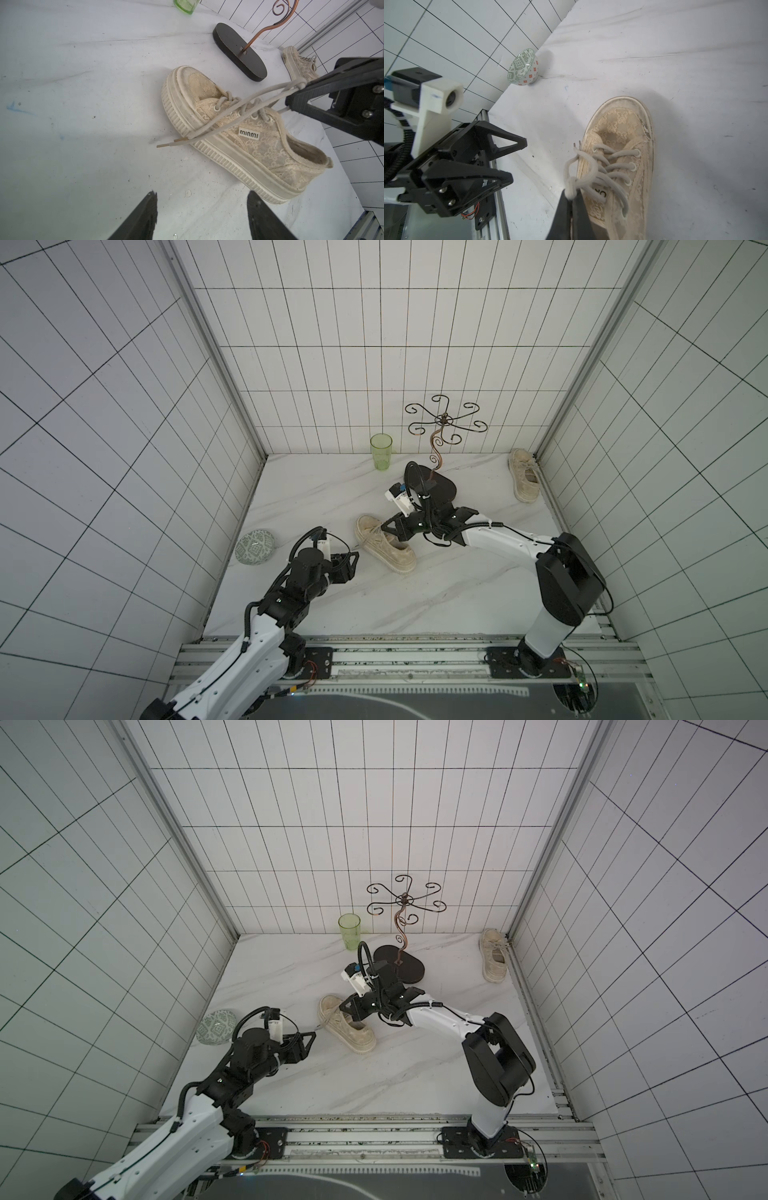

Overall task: Remove the insole from the shoe
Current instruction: Untie the shoelace on the shoe.

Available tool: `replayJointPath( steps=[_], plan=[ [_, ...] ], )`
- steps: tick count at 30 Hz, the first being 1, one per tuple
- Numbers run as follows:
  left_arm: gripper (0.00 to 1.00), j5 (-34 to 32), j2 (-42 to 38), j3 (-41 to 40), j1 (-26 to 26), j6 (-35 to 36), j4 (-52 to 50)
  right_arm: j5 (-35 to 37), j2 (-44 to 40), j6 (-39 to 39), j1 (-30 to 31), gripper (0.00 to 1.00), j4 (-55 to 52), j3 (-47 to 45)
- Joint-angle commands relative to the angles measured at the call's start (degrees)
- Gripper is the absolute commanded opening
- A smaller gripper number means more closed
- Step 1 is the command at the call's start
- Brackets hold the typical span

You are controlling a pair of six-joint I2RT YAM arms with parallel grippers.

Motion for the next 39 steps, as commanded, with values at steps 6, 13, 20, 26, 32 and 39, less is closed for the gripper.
replayJointPath(
  steps=[6,13,20,26,32,39],
  plan=[
    [0.68,1.6,-0.9,-0.4,0.3,-0.2,0.9,-14.3,-2.6,2.5,-0.4,0.00,11.6,-10.8],
    [0.68,1.9,-1.7,-0.3,0.3,-0.4,0.4,-15.2,-0.5,10.3,-0.3,0.04,28.9,-21.2],
    [0.68,1.0,-3.4,0.3,0.4,-1.2,-0.4,-16.3,4.0,15.4,0.6,0.10,41.2,-22.2],
    [0.68,0.8,-4.1,0.6,0.6,-0.8,-2.0,-16.8,7.0,16.3,0.9,0.25,43.1,-20.1],
    [0.68,0.3,-5.1,0.7,0.7,-0.7,-2.4,-19.0,8.5,17.4,0.9,0.33,45.0,-19.0],
    [0.68,0.0,-5.5,1.5,1.0,-0.1,-3.7,-24.0,8.1,24.1,0.9,0.29,56.2,-18.5]
  ],
)
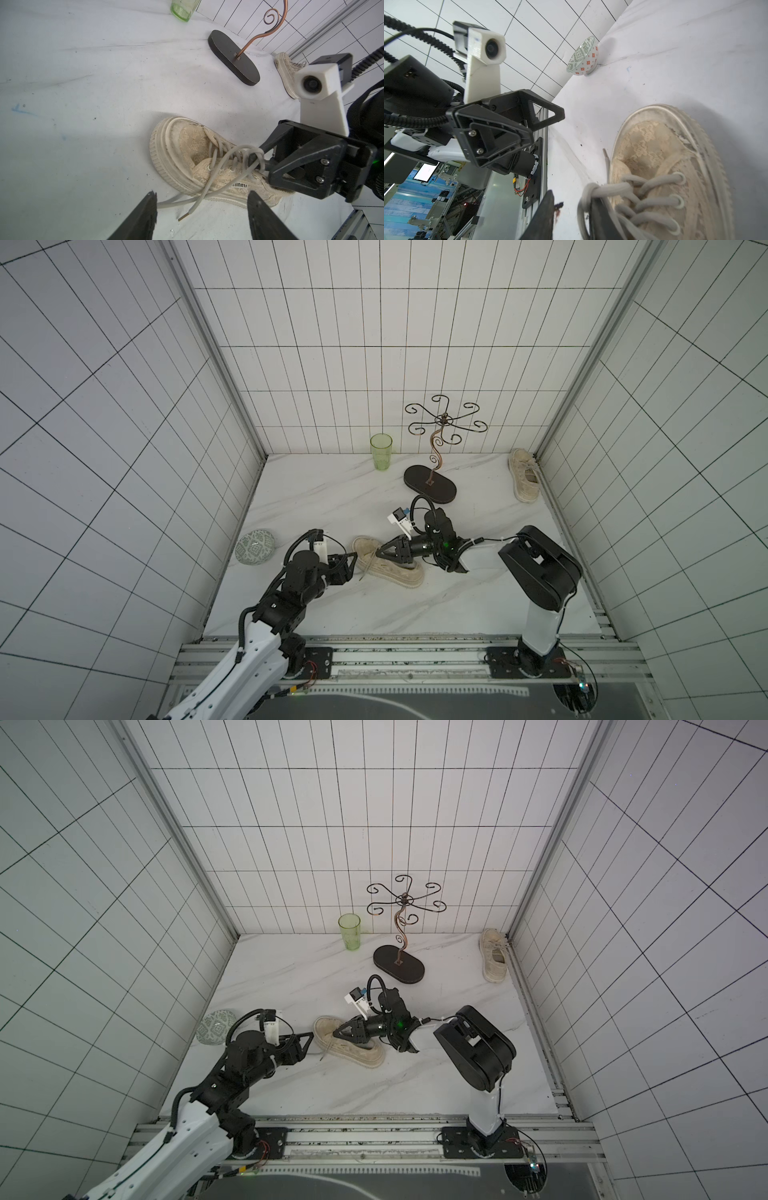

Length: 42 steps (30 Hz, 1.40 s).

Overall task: Remove the insole from the shoe
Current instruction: Untie the shoelace on the shoe.

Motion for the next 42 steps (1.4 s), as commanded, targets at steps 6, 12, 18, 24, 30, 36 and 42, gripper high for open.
replayJointPath(
  steps=[6,12,18,24,30,36,42],
  plan=[
    [0.69,-1.1,-1.3,1.6,0.5,0.4,-1.1,-4.5,-0.9,7.8,0.4,0.29,15.0,2.0],
    [0.69,-0.8,-1.7,1.9,0.7,0.9,-1.4,-4.5,-2.0,9.5,0.3,0.29,18.9,1.3],
    [0.69,0.8,-1.7,2.0,0.8,1.8,-1.5,-2.1,-1.5,9.3,0.3,0.30,19.4,-2.0],
    [0.69,2.3,-1.5,1.8,0.8,1.7,-1.2,5.9,-7.9,-2.0,0.5,0.29,-1.4,-1.9],
    [0.70,2.4,-1.0,1.6,0.8,1.5,-0.3,9.4,-11.5,-12.2,0.8,0.33,-17.8,-0.8],
    [0.70,2.6,-1.0,1.7,0.8,1.5,-0.5,7.9,-8.1,-12.9,1.9,0.34,-18.5,-0.2],
    [0.70,2.7,-1.0,1.6,0.8,1.5,-0.5,5.4,-5.1,-12.0,2.5,0.35,-16.2,1.7]
  ],
)
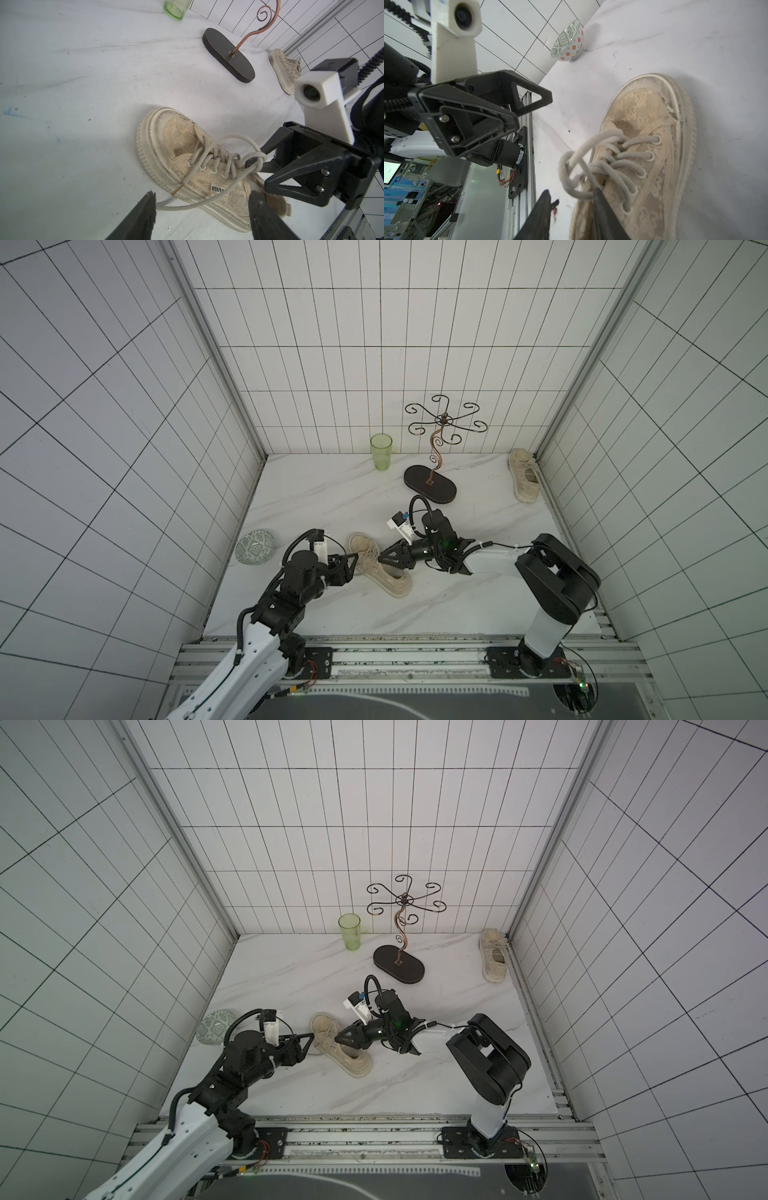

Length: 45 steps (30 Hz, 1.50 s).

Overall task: Remove the insole from the shoe
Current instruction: Untie the shoelace on the shoe.

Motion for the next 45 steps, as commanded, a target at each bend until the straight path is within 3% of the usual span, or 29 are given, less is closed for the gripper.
replayJointPath(
  steps=[1,9,17,22,33,39,45],
  plan=[
    [0.70,0.5,-0.2,1.1,0.3,0.2,0.5,-2.6,1.2,-0.6,0.8,0.34,1.2,2.5],
    [0.70,0.2,-0.2,1.1,0.3,0.2,0.4,-5.0,3.2,-0.4,1.7,0.33,4.0,4.4],
    [0.70,-0.2,-0.6,1.2,0.3,0.1,0.1,1.6,-1.4,-4.6,1.6,0.34,-2.6,4.9],
    [0.70,0.0,-0.3,1.2,0.3,0.1,0.1,-0.2,0.7,-4.2,1.7,0.34,-2.4,6.7],
    [0.70,-0.3,-0.5,1.3,0.3,0.1,-0.1,-5.3,3.5,0.0,1.7,0.32,7.1,6.6],
    [0.70,-0.4,-1.1,1.5,0.3,0.1,-0.6,-9.3,6.9,7.1,1.7,0.24,18.0,6.2],
    [0.70,-0.7,-1.5,1.4,0.3,0.0,-0.6,-11.1,8.0,10.0,1.8,0.23,23.2,7.2]
  ],
)
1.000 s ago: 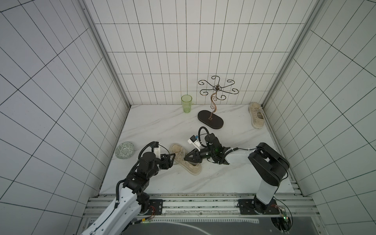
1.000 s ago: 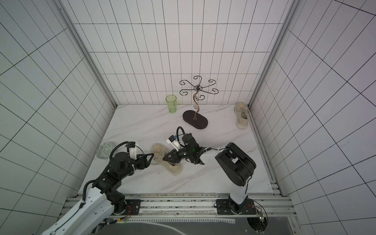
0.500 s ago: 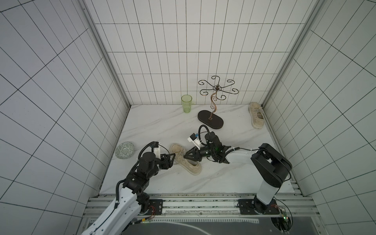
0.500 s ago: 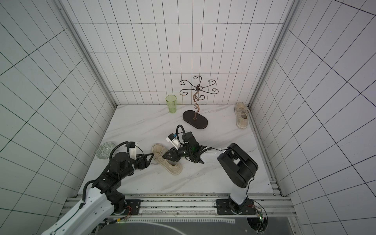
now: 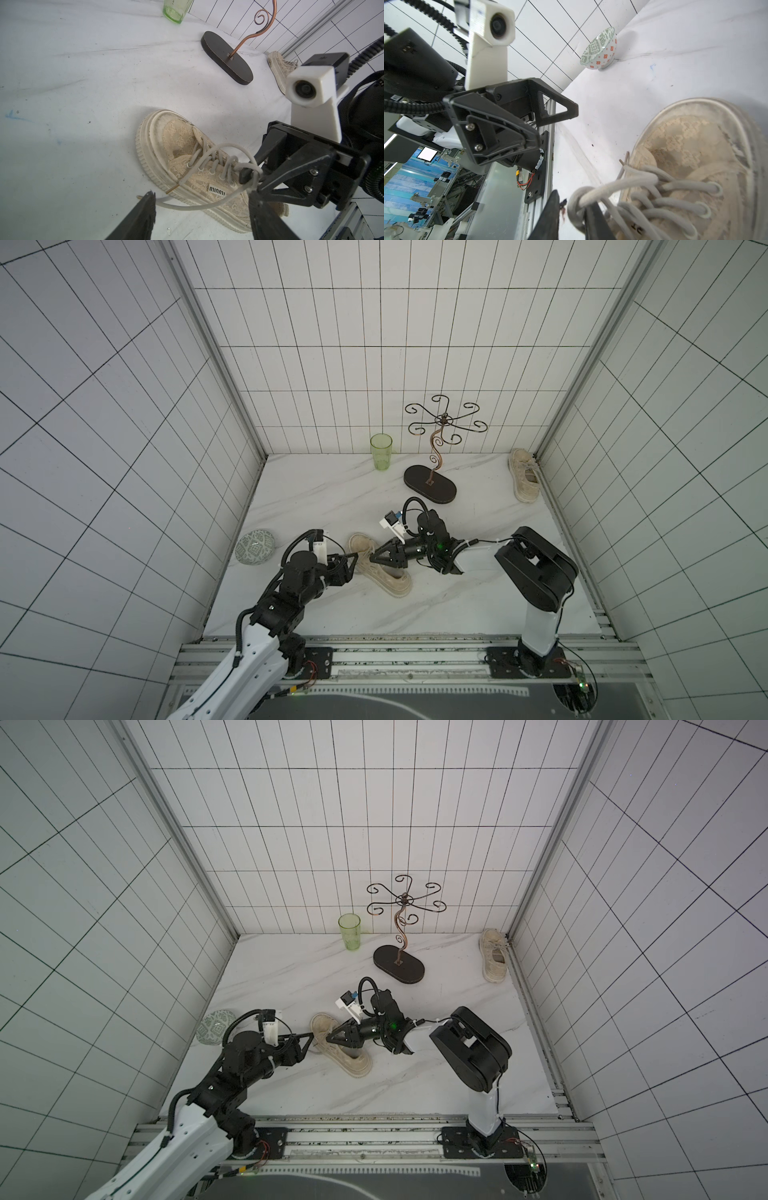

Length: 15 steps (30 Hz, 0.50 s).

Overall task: Remove the insole from the shoe
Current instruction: Untie the shoelace on the shoe.

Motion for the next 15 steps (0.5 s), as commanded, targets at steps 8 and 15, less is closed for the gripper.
replayJointPath(
  steps=[8,15],
  plan=[
    [0.70,-1.2,-1.6,1.8,0.3,-0.3,-1.4,-2.6,5.2,11.0,0.6,0.25,18.4,7.2],
    [0.70,-1.6,-2.7,2.0,0.3,-0.4,-2.1,2.4,0.9,9.7,0.7,0.36,21.2,6.4]
  ],
)
